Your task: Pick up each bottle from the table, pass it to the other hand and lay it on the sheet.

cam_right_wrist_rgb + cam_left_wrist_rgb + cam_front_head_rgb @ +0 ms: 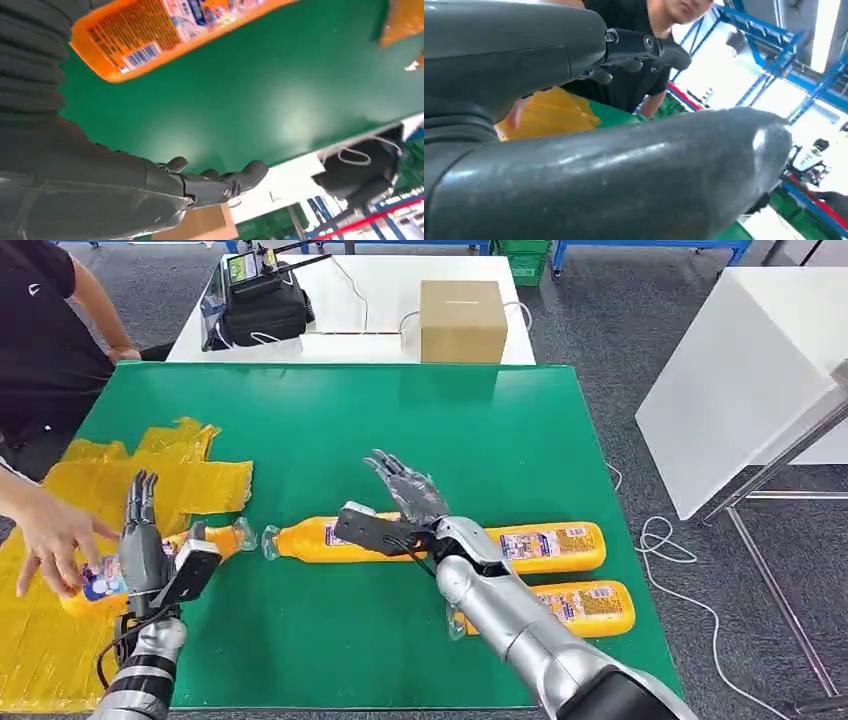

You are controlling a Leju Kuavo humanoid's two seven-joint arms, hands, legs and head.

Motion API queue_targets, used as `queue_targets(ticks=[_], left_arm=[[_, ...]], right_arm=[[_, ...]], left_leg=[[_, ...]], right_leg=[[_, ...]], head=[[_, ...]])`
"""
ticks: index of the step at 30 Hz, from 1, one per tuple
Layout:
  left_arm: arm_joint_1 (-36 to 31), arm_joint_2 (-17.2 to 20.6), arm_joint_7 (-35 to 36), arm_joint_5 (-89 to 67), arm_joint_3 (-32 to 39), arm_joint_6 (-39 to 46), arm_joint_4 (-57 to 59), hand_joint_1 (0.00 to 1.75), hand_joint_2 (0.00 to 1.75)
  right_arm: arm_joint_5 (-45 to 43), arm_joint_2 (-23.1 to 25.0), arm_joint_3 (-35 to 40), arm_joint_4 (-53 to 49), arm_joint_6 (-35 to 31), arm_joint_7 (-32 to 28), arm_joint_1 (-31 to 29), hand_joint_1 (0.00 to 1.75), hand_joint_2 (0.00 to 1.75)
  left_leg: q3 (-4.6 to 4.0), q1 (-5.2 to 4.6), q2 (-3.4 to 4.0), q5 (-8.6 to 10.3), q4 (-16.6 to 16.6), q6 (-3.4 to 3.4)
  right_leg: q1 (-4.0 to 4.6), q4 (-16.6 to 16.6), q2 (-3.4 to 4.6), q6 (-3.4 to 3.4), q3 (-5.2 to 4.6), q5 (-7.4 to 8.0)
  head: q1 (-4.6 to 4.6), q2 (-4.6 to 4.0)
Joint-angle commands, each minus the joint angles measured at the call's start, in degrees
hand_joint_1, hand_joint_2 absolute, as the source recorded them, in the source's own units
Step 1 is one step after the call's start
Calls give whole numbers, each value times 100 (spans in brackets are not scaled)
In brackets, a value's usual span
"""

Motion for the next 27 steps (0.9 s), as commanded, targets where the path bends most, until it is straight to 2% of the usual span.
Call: queue_targets(ticks=[1, 3, 5, 9, 11, 18, 24, 25, 26, 27], left_arm=[[-69, -241, -59, 272, 291, -102, -152, 0, 0], [293, -215, -59, 1299, -94, -356, -991, 0, 0], [641, -336, -59, 1956, -133, -859, -1799, 0, 0], [977, -686, -59, 2343, 153, -1653, -2643, 0, 0], [1045, -782, -59, 2311, 170, -1790, -2849, 0, 0], [895, -883, -59, 2241, -76, -1871, -2761, 0, 0], [691, -888, -59, 2274, -251, -1908, -2488, 0, 0], [704, -891, -59, 2275, -254, -1920, -2503, 0, 0], [714, -893, -59, 2275, -255, -1929, -2516, 0, 0], [741, -889, -59, 2274, -252, -1937, -2538, 0, 0]], right_arm=[[22, 8, 121, 607, 93, 22, -370, 0, 175], [145, 58, 180, 692, 285, 43, -359, 0, 175], [291, 138, 306, 849, 513, 139, -329, 0, 175], [502, 227, 471, 1060, 791, 404, -274, 0, 175], [596, 234, 541, 1145, 949, 590, -261, 0, 175], [849, 199, 644, 1411, 1515, 1394, -106, 0, 175], [1085, 162, 613, 1580, 1613, 2112, 145, 0, 175], [1107, 152, 606, 1583, 1622, 2164, 163, 141, 175], [1115, 144, 592, 1580, 1629, 2184, 173, 162, 175], [1053, 131, 492, 1549, 1511, 2184, 187, 166, 175]], left_leg=[[6, -4, 3, -1, 0, -5], [6, -4, 5, -1, 0, -5], [6, -4, 14, -6, 2, -5], [11, -3, 17, -9, 1, -5], [8, -3, 2, -6, 1, -5], [2, -4, 1, 1, -4, -4], [30, -3, -24, 3, -14, -7], [33, 0, -20, 1, -7, -4], [35, -1, -21, 4, -10, -5], [28, 0, -8, 4, -9, -4]], right_leg=[[-4, 3, -2, 3, 4, -2], [-4, 3, -2, 4, 5, -2], [-4, 4, 5, 4, 4, -4], [-3, 0, 2, 4, 8, -8], [-4, -1, -6, 4, 9, -8], [-4, -4, -7, 2, 2, -3], [-5, -19, -33, 4, 27, -7], [-1, -15, -27, 2, 8, -8], [-3, -17, -29, 3, 0, -6], [-2, -15, -14, 0, -23, -3]], head=[[0, 0], [0, 0], [0, 0], [-2, 0], [-2, 0], [-2, 0], [0, 0], [-2, 0], [2, 0], [-2, 0]])
